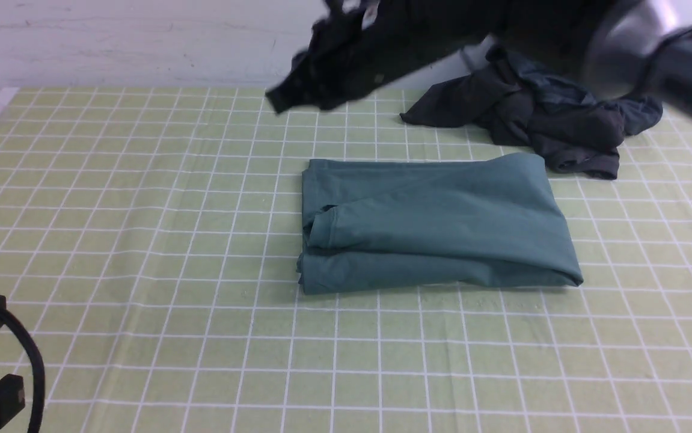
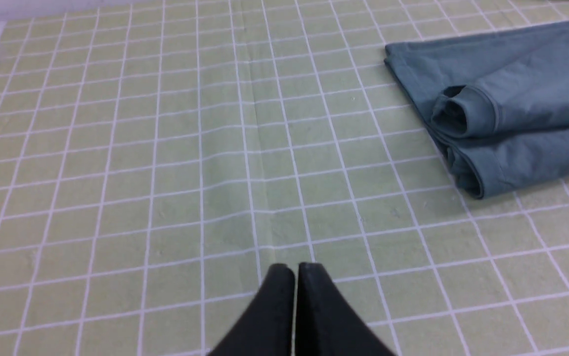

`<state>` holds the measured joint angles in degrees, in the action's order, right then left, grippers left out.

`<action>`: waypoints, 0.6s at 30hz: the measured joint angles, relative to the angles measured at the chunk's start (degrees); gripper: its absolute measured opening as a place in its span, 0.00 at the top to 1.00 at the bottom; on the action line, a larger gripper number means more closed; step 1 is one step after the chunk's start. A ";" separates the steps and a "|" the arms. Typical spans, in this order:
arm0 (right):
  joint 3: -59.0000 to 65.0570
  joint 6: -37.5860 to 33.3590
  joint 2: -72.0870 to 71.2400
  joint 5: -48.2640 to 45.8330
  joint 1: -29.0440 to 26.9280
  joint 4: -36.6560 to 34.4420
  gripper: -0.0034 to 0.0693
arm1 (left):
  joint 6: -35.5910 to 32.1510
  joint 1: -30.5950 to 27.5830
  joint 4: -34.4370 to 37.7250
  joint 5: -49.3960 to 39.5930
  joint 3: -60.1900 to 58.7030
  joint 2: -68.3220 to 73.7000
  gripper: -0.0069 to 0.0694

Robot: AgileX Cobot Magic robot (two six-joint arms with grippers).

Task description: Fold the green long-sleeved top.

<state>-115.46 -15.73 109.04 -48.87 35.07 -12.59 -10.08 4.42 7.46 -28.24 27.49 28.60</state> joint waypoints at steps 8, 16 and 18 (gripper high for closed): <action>4.02 4.60 -23.58 -7.09 -1.03 15.70 0.97 | 0.00 0.00 0.00 -0.16 0.00 -1.57 0.91; 50.64 14.26 -52.29 12.32 -1.11 16.56 0.97 | 0.00 0.00 0.00 -0.20 0.00 -1.57 0.91; 64.67 17.61 -58.35 22.70 -1.11 16.56 0.97 | 0.00 0.00 0.00 -0.20 0.00 -1.57 0.91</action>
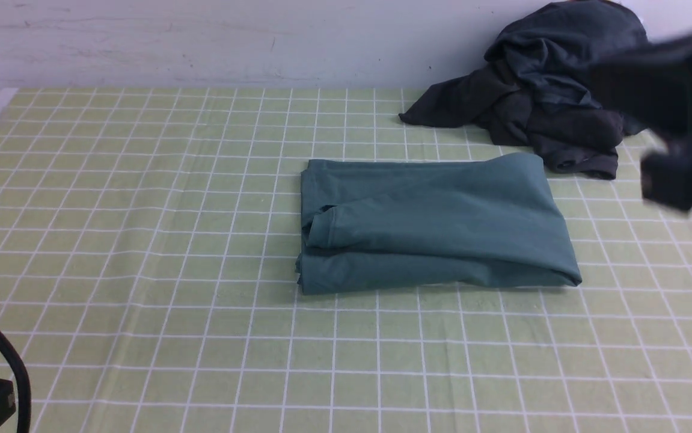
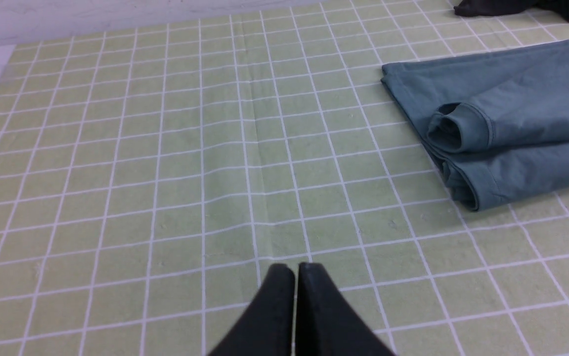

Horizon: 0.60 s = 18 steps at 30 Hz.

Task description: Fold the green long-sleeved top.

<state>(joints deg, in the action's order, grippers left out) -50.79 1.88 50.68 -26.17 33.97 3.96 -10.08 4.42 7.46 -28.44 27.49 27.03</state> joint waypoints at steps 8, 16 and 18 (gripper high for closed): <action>38.95 3.75 -12.81 36.64 0.00 0.24 0.97 | 0.00 0.00 0.00 0.00 0.00 0.00 0.91; 52.18 3.86 -14.06 35.61 0.00 -0.17 0.97 | 0.00 0.00 -0.15 0.00 0.00 0.00 0.91; 52.18 4.78 -15.97 30.63 0.00 -2.13 0.97 | 0.00 0.00 -0.15 0.00 0.00 0.00 0.91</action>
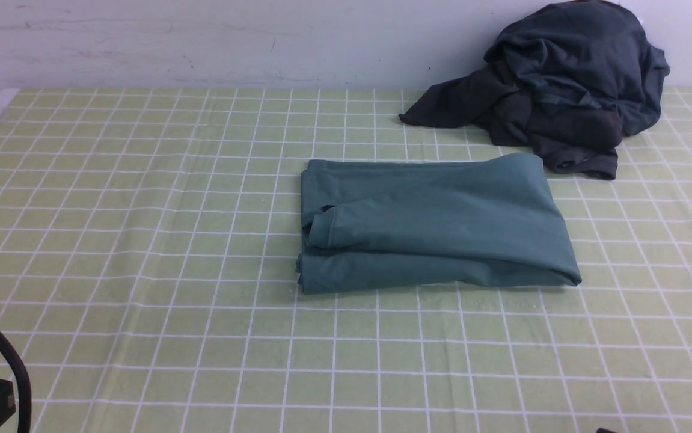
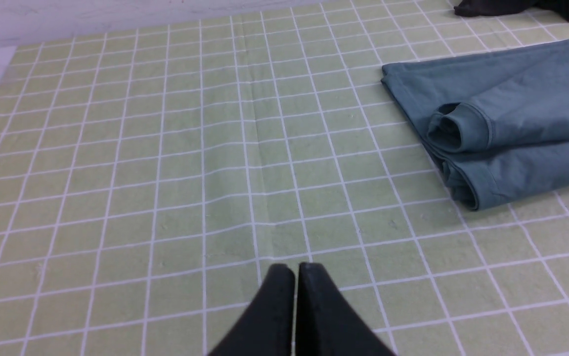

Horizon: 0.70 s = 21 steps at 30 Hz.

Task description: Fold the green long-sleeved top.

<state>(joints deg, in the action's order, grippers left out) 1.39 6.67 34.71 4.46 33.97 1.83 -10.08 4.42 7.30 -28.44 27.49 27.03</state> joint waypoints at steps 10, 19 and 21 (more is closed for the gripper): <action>0.05 -0.48 -24.44 -14.60 -6.89 -6.01 0.97 | 0.00 0.00 0.00 0.00 0.00 0.00 0.91; 0.05 -1.95 -35.33 -24.20 -27.32 -5.21 0.97 | 0.00 0.00 0.00 0.00 0.00 0.00 0.91; -0.01 -2.33 -35.32 -24.88 -30.36 -4.93 0.97 | 0.00 0.00 0.00 0.00 0.00 0.00 0.91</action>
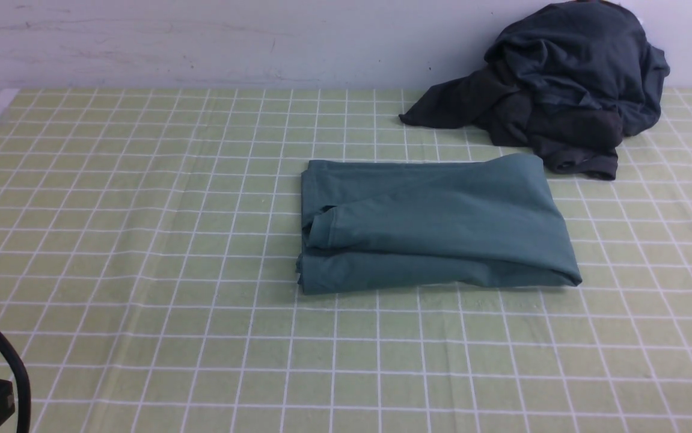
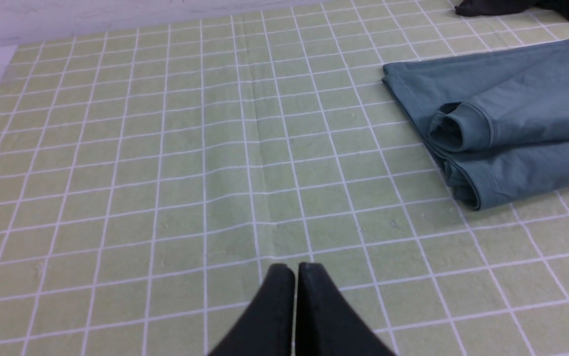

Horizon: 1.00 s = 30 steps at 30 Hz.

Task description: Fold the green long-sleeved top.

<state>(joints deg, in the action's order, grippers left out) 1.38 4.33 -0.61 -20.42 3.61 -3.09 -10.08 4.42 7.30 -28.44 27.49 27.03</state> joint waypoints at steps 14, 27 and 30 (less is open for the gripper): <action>0.00 -2.17 0.00 -0.09 -3.76 0.23 0.97 | 0.00 0.00 0.00 0.00 0.00 0.00 0.91; 0.00 -2.17 0.00 -0.15 -3.76 0.28 0.97 | 0.00 0.80 -0.14 1.00 -7.29 -11.23 0.91; 0.00 -2.17 0.00 -0.15 -3.76 0.28 0.97 | -0.04 0.80 -0.48 1.28 -12.70 -18.47 0.91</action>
<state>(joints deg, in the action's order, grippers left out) 1.38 2.16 -0.61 -20.57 -0.16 -2.81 -10.11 5.23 6.82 -27.16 14.79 8.57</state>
